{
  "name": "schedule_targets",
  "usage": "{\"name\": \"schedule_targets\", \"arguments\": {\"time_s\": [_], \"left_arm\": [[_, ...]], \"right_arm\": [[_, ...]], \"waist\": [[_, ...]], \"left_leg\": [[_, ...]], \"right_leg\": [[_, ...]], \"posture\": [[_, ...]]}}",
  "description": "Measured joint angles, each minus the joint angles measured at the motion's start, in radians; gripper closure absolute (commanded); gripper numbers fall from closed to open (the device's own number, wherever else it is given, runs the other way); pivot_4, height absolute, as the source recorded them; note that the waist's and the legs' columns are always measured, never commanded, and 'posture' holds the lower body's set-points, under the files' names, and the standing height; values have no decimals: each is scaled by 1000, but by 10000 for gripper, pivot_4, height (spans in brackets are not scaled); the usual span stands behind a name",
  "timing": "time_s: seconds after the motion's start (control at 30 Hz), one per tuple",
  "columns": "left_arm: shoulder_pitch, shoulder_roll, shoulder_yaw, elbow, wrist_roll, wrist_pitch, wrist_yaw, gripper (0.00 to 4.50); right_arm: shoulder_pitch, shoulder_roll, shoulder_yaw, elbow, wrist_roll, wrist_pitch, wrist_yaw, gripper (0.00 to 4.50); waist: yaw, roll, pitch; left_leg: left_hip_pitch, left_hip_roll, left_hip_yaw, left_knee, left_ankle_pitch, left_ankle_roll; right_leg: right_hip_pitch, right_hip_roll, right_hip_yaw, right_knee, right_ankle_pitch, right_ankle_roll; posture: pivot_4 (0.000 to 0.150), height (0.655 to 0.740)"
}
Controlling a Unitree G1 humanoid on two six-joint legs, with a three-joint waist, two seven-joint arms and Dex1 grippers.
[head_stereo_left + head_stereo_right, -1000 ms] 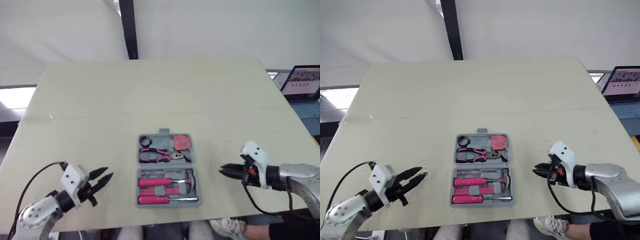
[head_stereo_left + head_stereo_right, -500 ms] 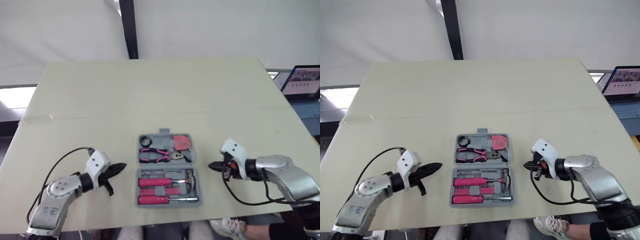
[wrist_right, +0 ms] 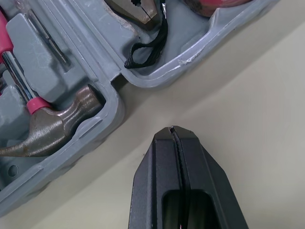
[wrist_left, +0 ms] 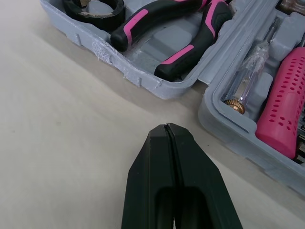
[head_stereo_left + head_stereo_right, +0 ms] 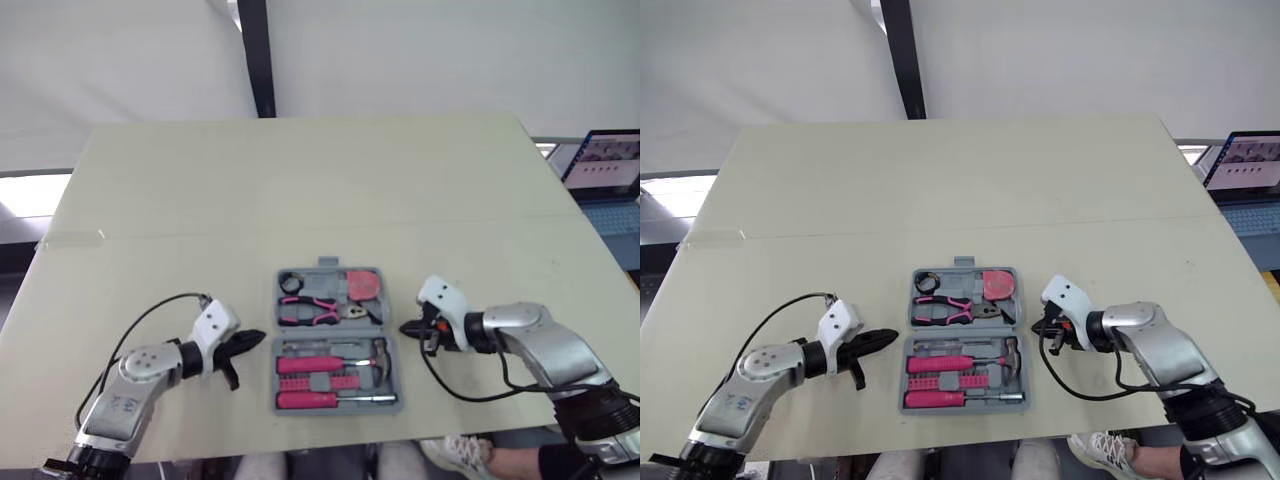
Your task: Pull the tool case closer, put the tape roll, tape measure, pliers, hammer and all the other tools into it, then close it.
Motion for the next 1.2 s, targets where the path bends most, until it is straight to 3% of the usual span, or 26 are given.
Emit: {"name": "schedule_targets", "arguments": {"time_s": [0.43,1.2], "left_arm": [[-94,-28,-64,111,50,-74,-26,44574],[-93,-64,-78,96,75,-59,-26,44574]], "right_arm": [[-43,44,38,-2,-14,31,0,45000],[-48,48,63,-32,-19,72,2,45000]], "waist": [[3,0,0],[4,2,-1]], "left_leg": [[0,0,0,0,0,0],[0,0,0,1,0,0]], "right_leg": [[0,0,0,0,0,0],[1,0,-1,0,0,0]], "posture": [[1500,7400],[1500,7400]]}}
